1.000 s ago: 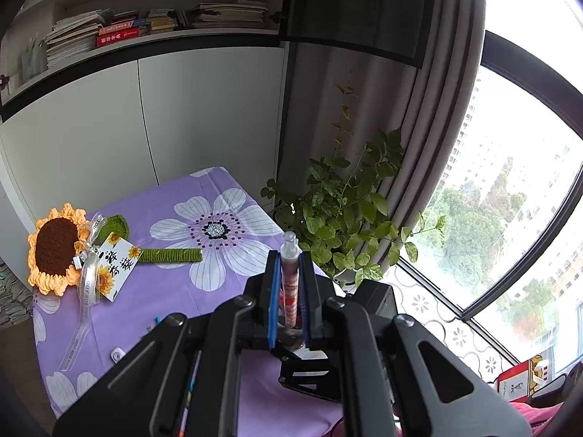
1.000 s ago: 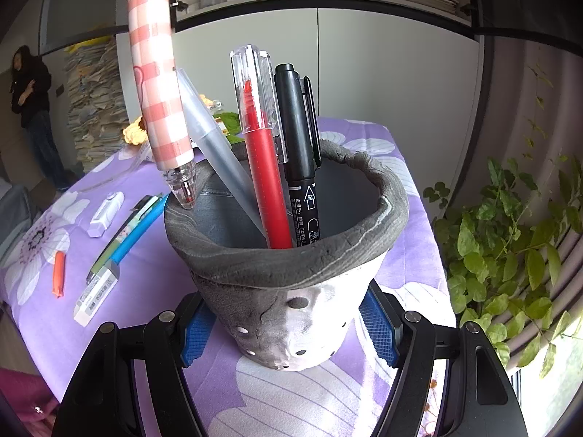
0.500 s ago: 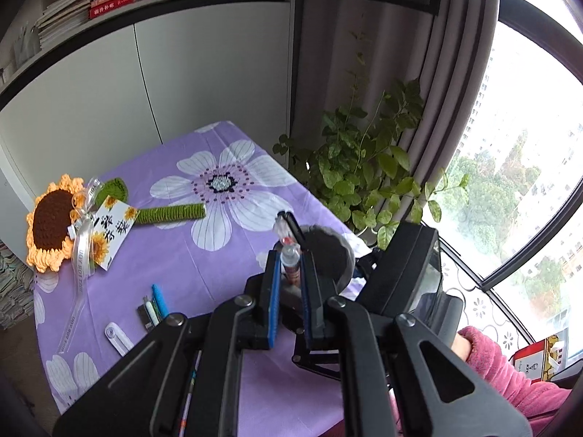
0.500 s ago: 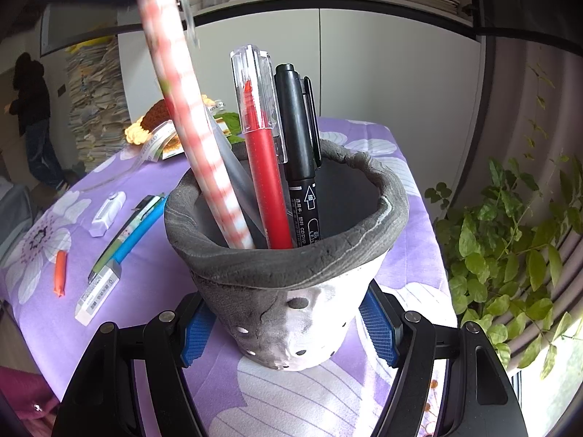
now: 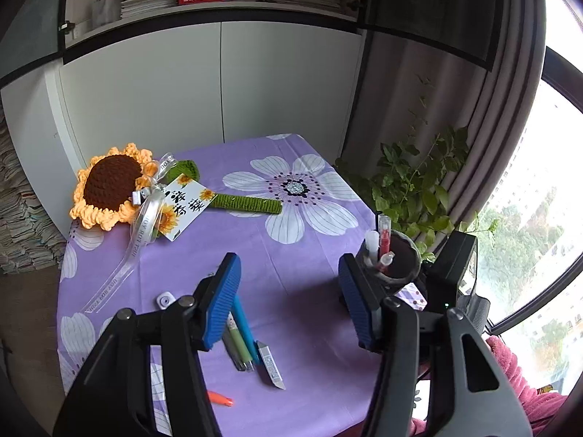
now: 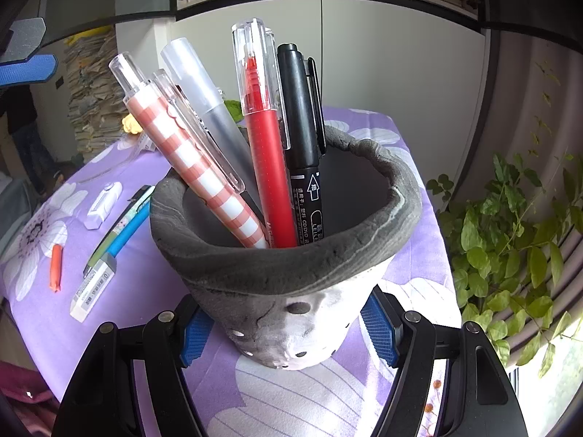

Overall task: Organize stationery
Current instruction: 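Move the left gripper over the blue pen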

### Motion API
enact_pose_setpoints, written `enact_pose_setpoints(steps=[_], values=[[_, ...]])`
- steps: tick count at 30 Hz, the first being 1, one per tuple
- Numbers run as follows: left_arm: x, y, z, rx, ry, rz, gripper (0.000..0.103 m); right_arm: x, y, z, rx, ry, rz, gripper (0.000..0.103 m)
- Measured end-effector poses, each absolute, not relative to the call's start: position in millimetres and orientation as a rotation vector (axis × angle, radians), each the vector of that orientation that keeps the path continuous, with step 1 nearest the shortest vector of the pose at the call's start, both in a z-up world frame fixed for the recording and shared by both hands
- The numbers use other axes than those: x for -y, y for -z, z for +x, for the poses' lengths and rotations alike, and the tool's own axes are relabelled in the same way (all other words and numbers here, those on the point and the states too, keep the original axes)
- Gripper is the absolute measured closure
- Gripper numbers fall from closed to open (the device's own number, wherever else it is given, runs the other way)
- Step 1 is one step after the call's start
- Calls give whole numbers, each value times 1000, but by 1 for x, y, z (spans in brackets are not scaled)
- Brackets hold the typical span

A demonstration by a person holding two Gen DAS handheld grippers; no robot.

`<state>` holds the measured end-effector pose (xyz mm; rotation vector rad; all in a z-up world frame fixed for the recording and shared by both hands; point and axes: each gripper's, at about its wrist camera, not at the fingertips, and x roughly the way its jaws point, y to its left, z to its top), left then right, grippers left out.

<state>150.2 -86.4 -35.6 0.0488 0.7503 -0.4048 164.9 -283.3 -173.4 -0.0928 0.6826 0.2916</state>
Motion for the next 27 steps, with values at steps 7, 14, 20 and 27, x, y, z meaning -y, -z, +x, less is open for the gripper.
enact_pose_setpoints(steps=[7,14,20,27], values=[[47,55,169,-817,319,-62,49,283,174,164,-682,-289,-98,30],[3,69,189,-848,172,-158,49,282,174,164,-682,-290,-100,30],[14,88,209,-933,224,-194,50,283,173,164,-682,-293,-95,30],[56,122,246,-1072,304,-158,55,283,173,165,-683,-293,-94,30]])
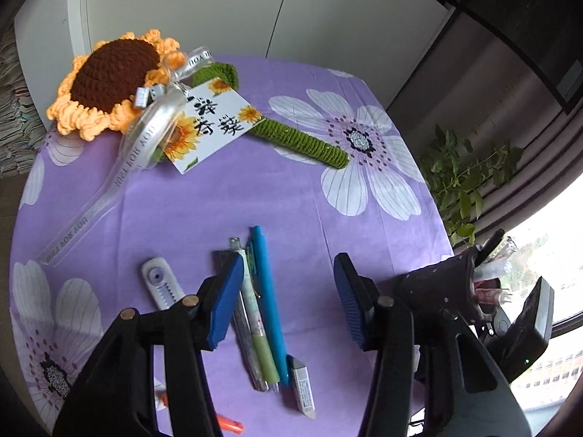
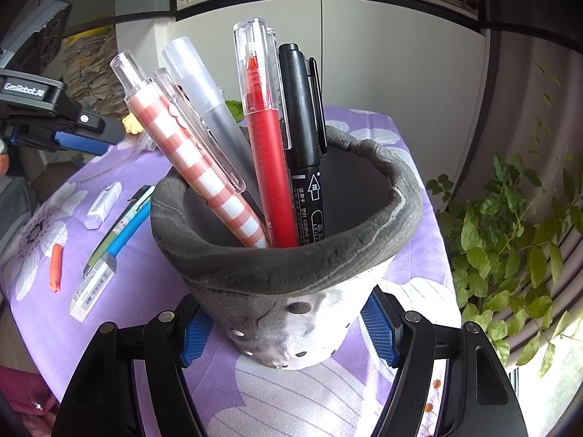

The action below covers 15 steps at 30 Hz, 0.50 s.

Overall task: Organize stationery
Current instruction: 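Move the left gripper over the blue pen, then grasp the blue pen with the left gripper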

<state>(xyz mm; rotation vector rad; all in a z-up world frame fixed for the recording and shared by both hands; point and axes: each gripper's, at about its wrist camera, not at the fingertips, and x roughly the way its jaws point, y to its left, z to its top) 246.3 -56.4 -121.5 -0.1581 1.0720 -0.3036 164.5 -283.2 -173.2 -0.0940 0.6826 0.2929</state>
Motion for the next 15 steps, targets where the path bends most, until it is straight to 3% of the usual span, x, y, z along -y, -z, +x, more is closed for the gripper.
enact_pose_setpoints(steps=[9,15], values=[[61,151,285,-1179,267,-184,56,283,173,164,-682,-294,-92,30],[68,164,295,-1212,254,-160,70,283,173,164,-682,-294,-92,30]])
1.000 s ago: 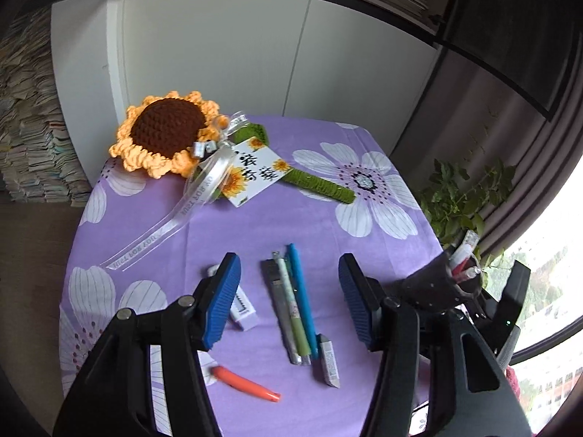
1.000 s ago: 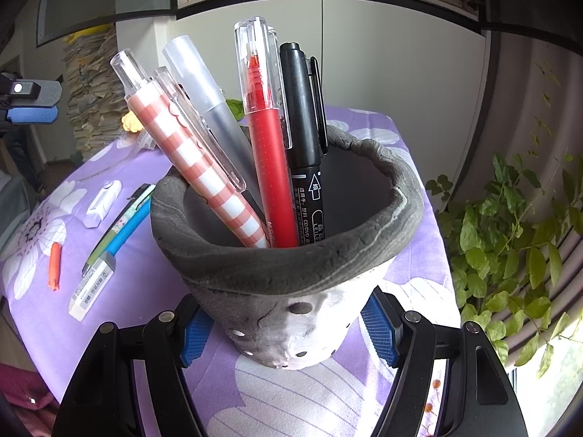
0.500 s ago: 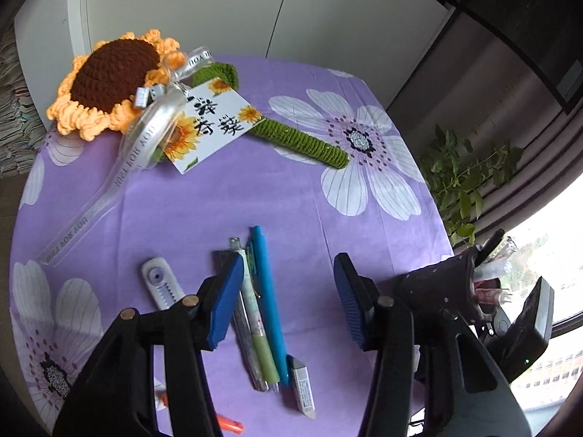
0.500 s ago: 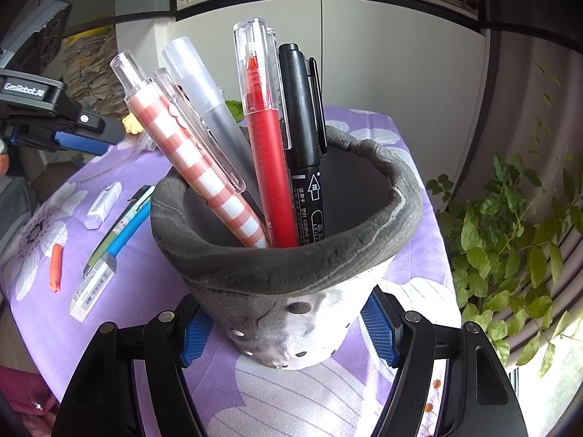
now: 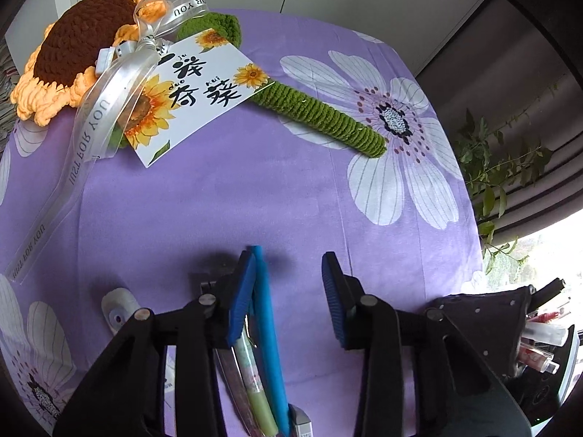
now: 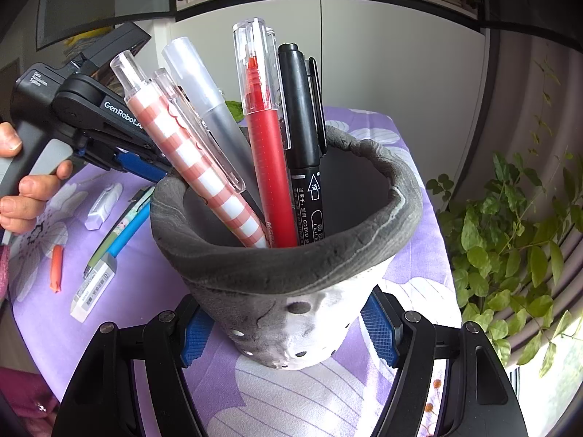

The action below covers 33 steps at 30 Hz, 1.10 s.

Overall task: Organize stationery
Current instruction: 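Grasp the blue pen with the left gripper, then lift the blue pen with the left gripper and insert it into the cup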

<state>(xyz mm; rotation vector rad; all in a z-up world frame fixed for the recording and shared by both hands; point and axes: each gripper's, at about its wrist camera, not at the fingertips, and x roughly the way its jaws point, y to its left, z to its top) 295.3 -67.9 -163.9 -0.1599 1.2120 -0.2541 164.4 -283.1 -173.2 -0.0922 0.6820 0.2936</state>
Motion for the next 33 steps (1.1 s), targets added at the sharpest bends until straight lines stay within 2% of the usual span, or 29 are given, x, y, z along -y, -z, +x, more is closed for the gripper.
enact_pose_setpoints(steps=[6,9,10,11,18,33], values=[[67,169,290,-1216,238,-134,73,283,173,164,-682,-294,-92,30],[77,171,280,-1227,282,-104,84,283,173,164,-682,-293,-92,30],[81,172,277,-1228,287,-91,92,283,173,164,-681,-293,-92,30],[84,173,274,-1227,287,-75,94,283,173,164,-681,-293,-92,30],[87,163,268,-1195,286,-66,95,283,174,164,-681,-291,-91,30],[88,43,190,-851,447,-51,95,284,174,164,-680,-292,-91,30]])
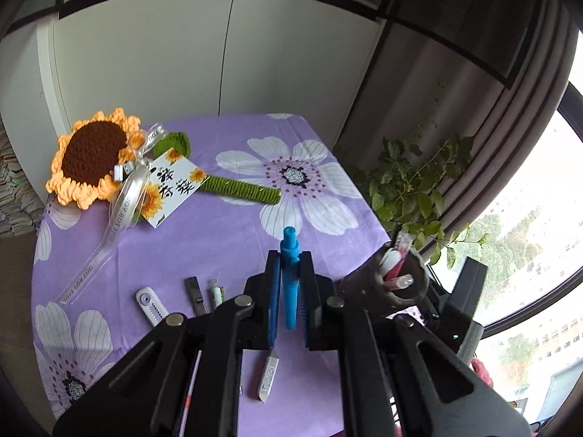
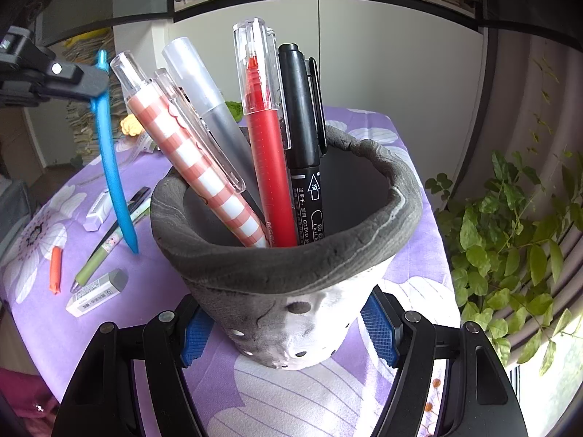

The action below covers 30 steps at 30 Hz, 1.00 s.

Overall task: Organize stationery
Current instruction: 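Lift the blue pen with the left gripper and insert it into the cup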

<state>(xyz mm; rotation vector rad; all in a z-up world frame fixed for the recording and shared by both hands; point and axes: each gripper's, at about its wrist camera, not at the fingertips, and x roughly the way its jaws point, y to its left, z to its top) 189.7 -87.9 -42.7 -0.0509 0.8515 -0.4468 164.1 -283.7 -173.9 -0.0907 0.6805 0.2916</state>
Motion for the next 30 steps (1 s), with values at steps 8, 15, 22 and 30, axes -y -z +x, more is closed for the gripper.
enact_pose_setpoints(steps=[8,15,22,30], values=[[109,-21,161,-692,589,-48,95,284,174,164,-680,-292,-91,30],[145,-36,154,-611,681,-21,95,284,174,164,-680,-292,-90,30],[176,-8,167,-673,653,62,95,284,174,164,-680,-292,-90,30],[185,18,177,-749,648,98,95,284,174,164,-680,-294,-89,30]])
